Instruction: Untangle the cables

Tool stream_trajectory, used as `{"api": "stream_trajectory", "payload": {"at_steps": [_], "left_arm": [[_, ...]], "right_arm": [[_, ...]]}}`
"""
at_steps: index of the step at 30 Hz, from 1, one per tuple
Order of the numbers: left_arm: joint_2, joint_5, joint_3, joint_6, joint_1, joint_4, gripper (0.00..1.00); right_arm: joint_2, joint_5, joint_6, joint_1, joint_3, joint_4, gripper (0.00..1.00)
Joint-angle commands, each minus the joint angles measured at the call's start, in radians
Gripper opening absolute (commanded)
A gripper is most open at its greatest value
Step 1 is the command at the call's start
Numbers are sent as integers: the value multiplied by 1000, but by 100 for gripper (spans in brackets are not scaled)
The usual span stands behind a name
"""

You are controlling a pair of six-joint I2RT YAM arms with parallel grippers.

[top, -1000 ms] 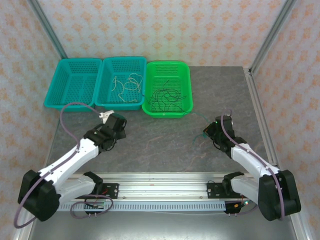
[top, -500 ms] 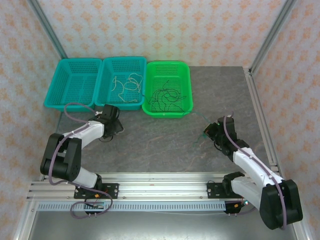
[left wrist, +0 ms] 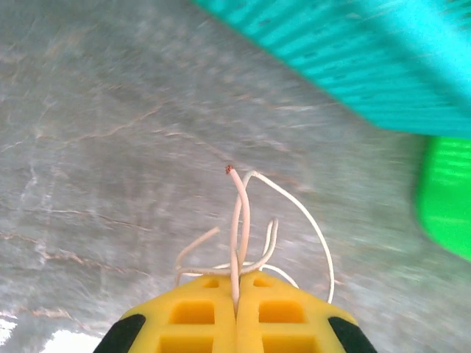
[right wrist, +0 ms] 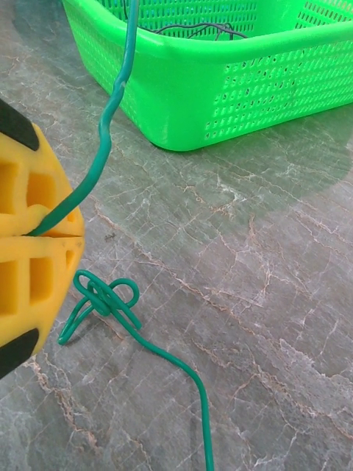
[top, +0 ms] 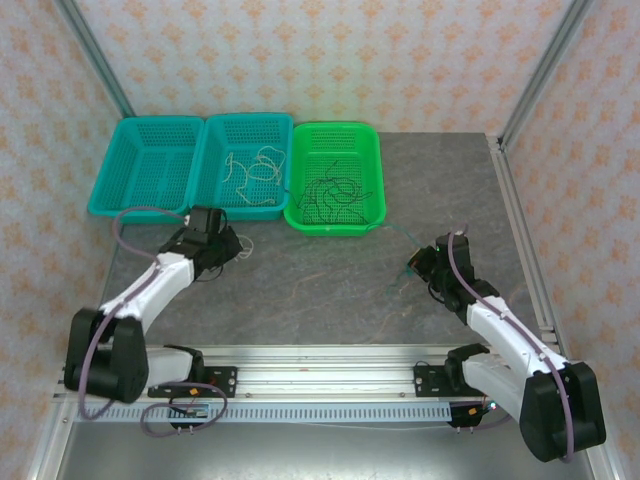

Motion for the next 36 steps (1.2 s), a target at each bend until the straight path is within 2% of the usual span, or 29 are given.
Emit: {"api": "stream_trajectory", "payload": {"at_steps": [1, 3, 6, 12, 15, 16, 17, 18, 19, 20, 22, 25, 28, 32, 36], "left_arm": [[-138, 69, 99, 11, 5, -94, 0], [-168, 42, 190, 36, 5, -119, 0], [-104, -32, 347, 95, 8, -127, 0], [267, -41, 629, 115, 29, -7, 0], [464, -60, 801, 111, 40, -7, 0], [523, -62, 859, 111, 44, -20, 9], [561, -60, 903, 108, 48, -34, 27], [597, -45, 943, 108, 53, -43, 51], [620, -23, 970, 109, 57, -46, 71], [631, -6, 982, 105, 59, -50, 80], [612, 38, 967, 94, 59, -36, 90], [503, 111, 847, 47, 55, 43, 96], [370, 156, 742, 22, 22, 71, 100], [221, 172, 679, 93, -108, 13, 100], [88, 185, 582, 200, -276, 46, 100]], "right_arm": [[-9, 3, -11, 7, 24, -20, 0], [-4, 7, -11, 8, 26, -10, 0], [7, 5, -10, 8, 31, -1, 0], [-4, -32, -17, 8, 47, -22, 0], [-34, -75, -44, 9, 72, -70, 0], [-49, -84, -61, 9, 84, -94, 0], [-65, -88, -76, 10, 93, -118, 0], [-86, -91, -88, 11, 101, -145, 0], [-106, -92, -93, 12, 106, -164, 0], [-128, -96, -91, 12, 110, -175, 0], [-167, -141, -53, 13, 115, -166, 0], [-185, -211, 21, 22, 138, -106, 0], [-156, -227, 65, 48, 189, -66, 0], [-68, -266, 119, 73, 268, -22, 0], [16, -283, 167, 99, 342, 1, 0]]}}
